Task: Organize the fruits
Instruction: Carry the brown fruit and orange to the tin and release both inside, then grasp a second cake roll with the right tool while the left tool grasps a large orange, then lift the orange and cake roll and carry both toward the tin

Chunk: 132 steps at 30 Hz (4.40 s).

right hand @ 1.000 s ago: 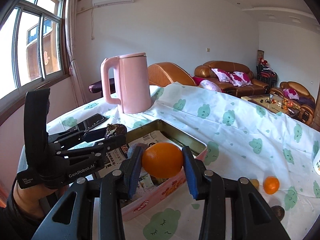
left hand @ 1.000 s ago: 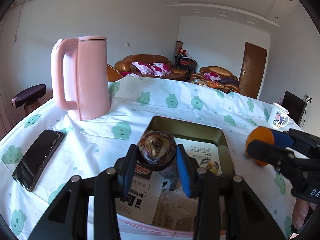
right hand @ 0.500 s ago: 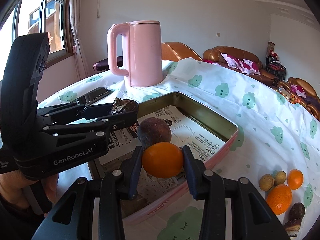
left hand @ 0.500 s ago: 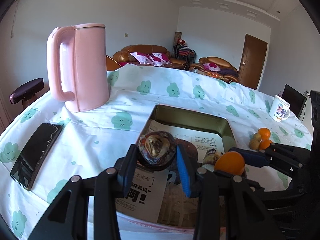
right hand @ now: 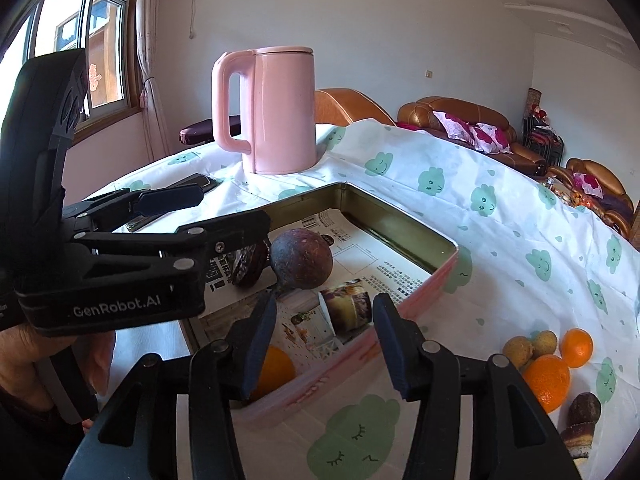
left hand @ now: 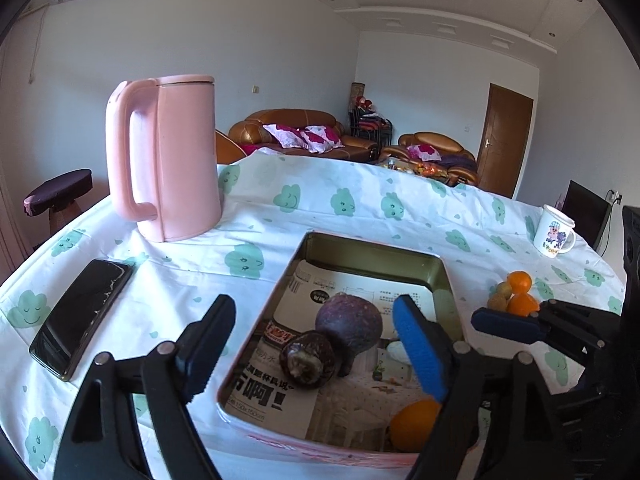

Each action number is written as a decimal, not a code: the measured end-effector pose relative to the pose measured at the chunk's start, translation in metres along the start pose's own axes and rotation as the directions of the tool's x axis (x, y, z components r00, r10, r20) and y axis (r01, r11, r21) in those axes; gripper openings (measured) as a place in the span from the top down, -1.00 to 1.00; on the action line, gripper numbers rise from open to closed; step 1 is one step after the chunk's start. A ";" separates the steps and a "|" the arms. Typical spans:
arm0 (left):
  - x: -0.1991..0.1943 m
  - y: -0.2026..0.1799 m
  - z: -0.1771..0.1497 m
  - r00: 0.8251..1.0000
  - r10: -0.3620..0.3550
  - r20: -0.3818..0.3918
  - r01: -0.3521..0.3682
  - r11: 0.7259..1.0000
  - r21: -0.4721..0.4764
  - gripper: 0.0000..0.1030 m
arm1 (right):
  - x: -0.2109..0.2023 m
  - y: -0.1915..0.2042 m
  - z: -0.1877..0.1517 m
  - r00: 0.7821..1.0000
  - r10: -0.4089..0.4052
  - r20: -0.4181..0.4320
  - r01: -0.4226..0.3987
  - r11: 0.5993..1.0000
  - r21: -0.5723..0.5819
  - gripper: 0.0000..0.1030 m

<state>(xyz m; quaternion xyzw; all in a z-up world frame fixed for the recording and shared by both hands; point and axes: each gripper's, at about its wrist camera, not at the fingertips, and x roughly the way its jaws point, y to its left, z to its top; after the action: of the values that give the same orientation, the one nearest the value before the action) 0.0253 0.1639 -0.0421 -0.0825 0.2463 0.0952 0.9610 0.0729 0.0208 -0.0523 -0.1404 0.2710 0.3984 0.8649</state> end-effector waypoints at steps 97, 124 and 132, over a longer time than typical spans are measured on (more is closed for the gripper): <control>0.026 -0.207 -0.007 0.934 -0.357 0.012 0.341 0.903 0.260 0.07 | -0.133 -0.171 -0.102 0.939 -0.303 0.163 0.227 0.901 0.370 0.28; 0.006 -0.195 -0.011 0.936 -0.331 0.122 0.295 0.923 0.248 0.07 | -0.152 -0.158 -0.107 0.892 -0.355 0.281 0.257 0.908 0.332 0.28; 0.001 -0.189 -0.011 0.941 -0.302 0.155 0.263 0.938 0.227 0.07 | -0.158 -0.153 -0.108 0.868 -0.381 0.317 0.279 0.905 0.322 0.28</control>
<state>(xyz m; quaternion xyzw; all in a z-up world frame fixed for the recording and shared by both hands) 0.0630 -0.0208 -0.0310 -0.0092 0.1486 -0.0627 0.9869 0.0662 -0.2242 -0.0444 0.0105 0.1244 0.2225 0.9669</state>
